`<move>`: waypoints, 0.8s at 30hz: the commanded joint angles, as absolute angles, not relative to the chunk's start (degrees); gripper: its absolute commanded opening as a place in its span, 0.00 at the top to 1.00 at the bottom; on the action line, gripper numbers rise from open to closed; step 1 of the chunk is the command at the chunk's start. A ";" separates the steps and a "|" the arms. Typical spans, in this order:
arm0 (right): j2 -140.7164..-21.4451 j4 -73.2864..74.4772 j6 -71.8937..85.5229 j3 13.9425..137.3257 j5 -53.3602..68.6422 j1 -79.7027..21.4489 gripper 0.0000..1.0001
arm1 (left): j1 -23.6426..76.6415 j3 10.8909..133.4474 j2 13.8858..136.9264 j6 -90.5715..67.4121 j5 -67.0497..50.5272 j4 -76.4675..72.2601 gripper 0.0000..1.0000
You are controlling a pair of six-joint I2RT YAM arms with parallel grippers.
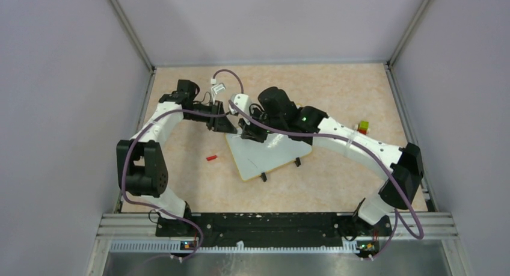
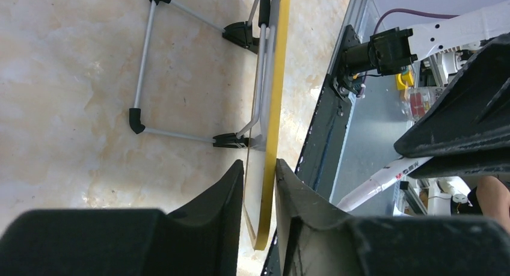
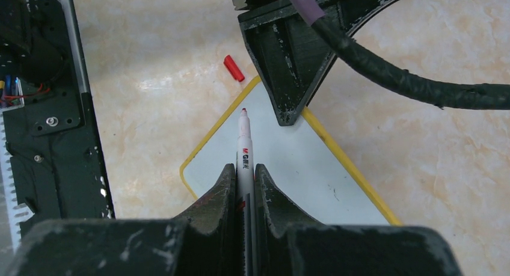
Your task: Write a sentence on the whiteboard
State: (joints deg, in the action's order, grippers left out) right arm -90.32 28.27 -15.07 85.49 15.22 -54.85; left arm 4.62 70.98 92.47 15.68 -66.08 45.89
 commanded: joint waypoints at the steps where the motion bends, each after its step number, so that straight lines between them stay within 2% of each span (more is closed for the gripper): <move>1: -89.46 24.01 -13.64 84.34 12.87 -56.34 1.00 | 5.17 74.08 92.71 17.37 -66.71 46.70 0.75; 5: -89.64 23.13 -13.04 83.28 12.98 -56.43 1.00 | 5.27 74.26 92.77 17.47 -67.04 46.65 0.88; 12: -90.24 22.04 -12.59 83.06 12.21 -57.17 1.00 | 5.60 74.31 92.55 17.26 -67.00 46.54 0.99; 24: -91.93 21.36 -12.70 84.09 9.41 -57.48 1.00 | 6.28 74.55 92.65 18.09 -66.66 46.89 1.00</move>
State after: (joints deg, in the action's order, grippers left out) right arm -91.59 24.34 -13.26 82.85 11.27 -56.62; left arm 5.76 72.55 93.14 16.73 -67.05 46.76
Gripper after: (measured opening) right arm 0.084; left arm 0.082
